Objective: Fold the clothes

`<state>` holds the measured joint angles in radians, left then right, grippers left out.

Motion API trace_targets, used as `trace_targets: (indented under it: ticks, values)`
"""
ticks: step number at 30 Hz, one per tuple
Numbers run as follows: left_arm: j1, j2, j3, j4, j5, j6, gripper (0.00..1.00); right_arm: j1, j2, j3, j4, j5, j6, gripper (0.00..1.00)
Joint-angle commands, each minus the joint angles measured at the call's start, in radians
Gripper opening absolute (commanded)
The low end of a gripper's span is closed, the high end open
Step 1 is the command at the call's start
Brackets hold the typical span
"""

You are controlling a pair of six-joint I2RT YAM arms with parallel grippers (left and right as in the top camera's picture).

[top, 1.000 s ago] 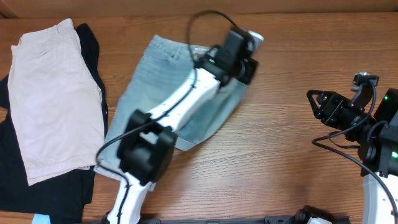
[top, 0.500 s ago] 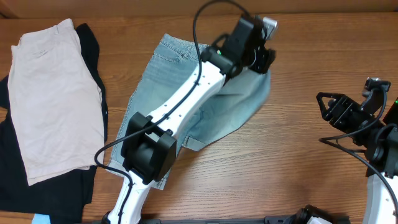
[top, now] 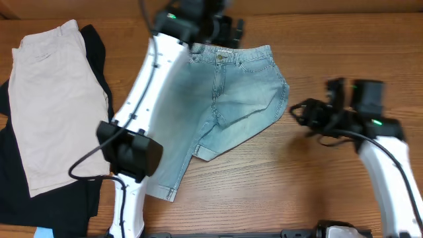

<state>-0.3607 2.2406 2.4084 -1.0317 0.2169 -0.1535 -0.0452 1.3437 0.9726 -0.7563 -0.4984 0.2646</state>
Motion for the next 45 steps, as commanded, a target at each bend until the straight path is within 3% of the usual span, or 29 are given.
trace_targets:
  ticks: [1,8,12,19,23,38,41,45]
  values:
    - [0.049,-0.029,0.022,-0.034,0.005,0.019,1.00,0.135,0.089,-0.006,0.046,0.194,0.220,0.59]
    - [0.112,-0.029,0.022,-0.094,0.005,0.019,1.00,0.318,0.280,-0.006,0.120,0.366,0.527,0.58]
    - [0.114,-0.029,0.022,-0.119,-0.011,0.019,1.00,0.364,0.343,-0.006,0.188,0.367,0.599,0.57]
    - [0.114,-0.029,0.022,-0.148,-0.053,0.019,1.00,0.414,0.383,-0.006,0.259,0.367,0.605,0.43]
    - [0.114,-0.029,0.022,-0.161,-0.066,0.019,1.00,0.415,0.405,-0.006,0.253,0.366,0.605,0.40]
    - [0.114,-0.029,0.022,-0.176,-0.071,0.019,1.00,0.415,0.426,-0.006,0.186,0.340,0.627,0.51]
    - [0.114,-0.029,0.022,-0.176,-0.071,0.020,1.00,0.415,0.426,-0.006,0.192,0.340,0.627,0.43]
    - [0.114,-0.029,0.022,-0.176,-0.071,0.020,1.00,0.415,0.426,-0.006,0.208,0.340,0.626,0.21]
